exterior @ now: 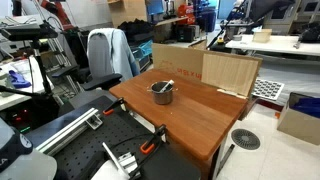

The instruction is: Remove the marker from the silver pot.

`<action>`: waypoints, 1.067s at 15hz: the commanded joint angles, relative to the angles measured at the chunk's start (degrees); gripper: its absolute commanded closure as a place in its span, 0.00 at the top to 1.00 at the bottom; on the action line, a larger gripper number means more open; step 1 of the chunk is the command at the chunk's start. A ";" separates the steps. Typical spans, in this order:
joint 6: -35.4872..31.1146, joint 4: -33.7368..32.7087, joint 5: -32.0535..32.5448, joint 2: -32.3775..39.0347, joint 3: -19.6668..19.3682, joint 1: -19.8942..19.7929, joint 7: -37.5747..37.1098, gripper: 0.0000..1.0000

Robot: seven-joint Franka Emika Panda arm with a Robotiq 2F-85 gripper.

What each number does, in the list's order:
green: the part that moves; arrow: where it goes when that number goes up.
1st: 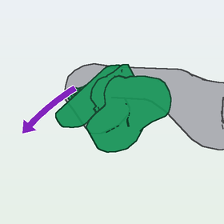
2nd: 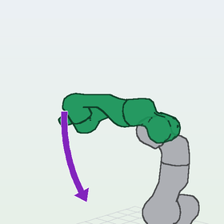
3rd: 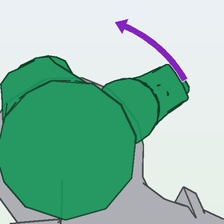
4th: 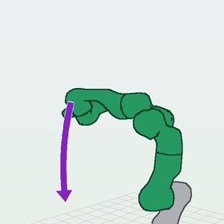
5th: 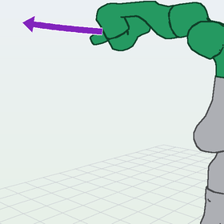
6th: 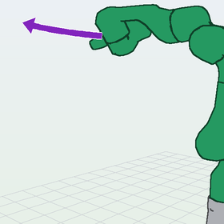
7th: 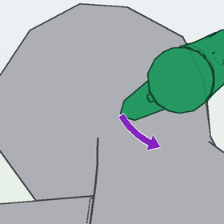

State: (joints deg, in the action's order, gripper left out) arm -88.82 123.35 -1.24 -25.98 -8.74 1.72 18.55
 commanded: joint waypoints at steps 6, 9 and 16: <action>-6.33 5.12 -2.24 2.83 0.35 -0.47 1.10 1.00; -11.20 7.91 -5.42 6.88 -0.12 -0.37 3.12 1.00; -31.82 11.28 -13.06 19.06 1.00 -1.34 1.97 1.00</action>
State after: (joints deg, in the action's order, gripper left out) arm -114.15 134.54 -10.53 -10.18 -8.64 1.41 20.69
